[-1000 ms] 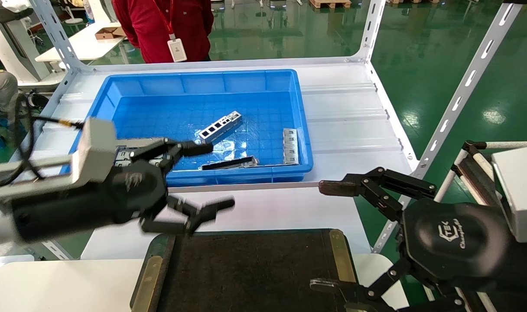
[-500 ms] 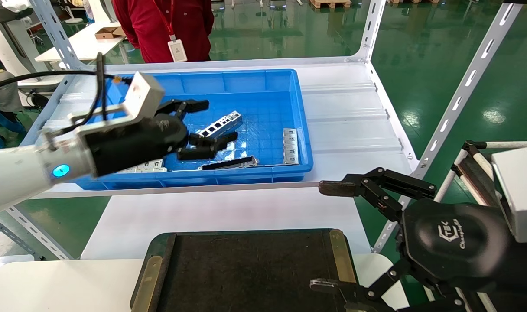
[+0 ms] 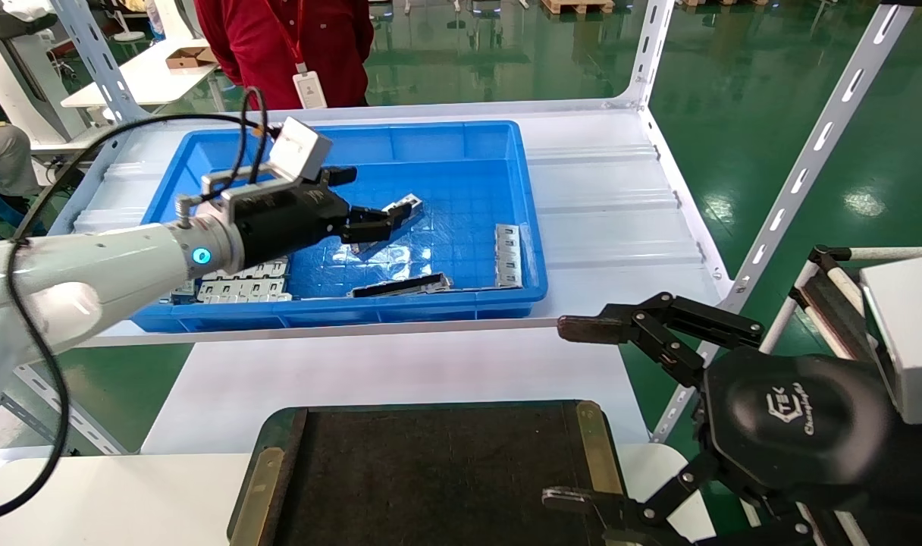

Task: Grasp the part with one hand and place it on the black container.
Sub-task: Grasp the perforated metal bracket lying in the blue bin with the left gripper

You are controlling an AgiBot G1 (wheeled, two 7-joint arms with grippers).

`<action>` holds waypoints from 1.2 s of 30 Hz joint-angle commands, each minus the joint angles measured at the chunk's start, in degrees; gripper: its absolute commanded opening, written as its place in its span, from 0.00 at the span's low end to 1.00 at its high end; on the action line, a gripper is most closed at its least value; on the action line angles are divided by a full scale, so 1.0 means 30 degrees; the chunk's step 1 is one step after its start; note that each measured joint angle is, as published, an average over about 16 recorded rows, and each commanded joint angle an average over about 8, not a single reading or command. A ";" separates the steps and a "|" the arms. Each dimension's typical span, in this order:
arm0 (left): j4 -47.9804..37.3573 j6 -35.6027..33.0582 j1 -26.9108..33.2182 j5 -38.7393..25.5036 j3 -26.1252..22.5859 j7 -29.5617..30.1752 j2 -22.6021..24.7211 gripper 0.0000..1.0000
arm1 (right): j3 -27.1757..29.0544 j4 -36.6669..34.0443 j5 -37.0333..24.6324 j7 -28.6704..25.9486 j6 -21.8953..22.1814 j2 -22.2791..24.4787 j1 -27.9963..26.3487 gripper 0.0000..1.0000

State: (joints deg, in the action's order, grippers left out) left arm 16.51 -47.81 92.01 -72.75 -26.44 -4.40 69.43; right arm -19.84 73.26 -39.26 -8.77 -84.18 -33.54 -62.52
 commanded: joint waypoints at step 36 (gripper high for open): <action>-0.4995 0.3119 0.0927 -0.0030 0.0025 -0.2199 0.2402 0.00 | -0.0014 0.0000 0.0010 0.0007 0.0006 0.0006 -0.0004 0.00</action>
State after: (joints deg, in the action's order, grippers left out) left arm 1.50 -38.43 94.78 -72.83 -26.36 -11.00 76.64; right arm -19.89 73.26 -39.23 -8.75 -84.17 -33.52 -62.53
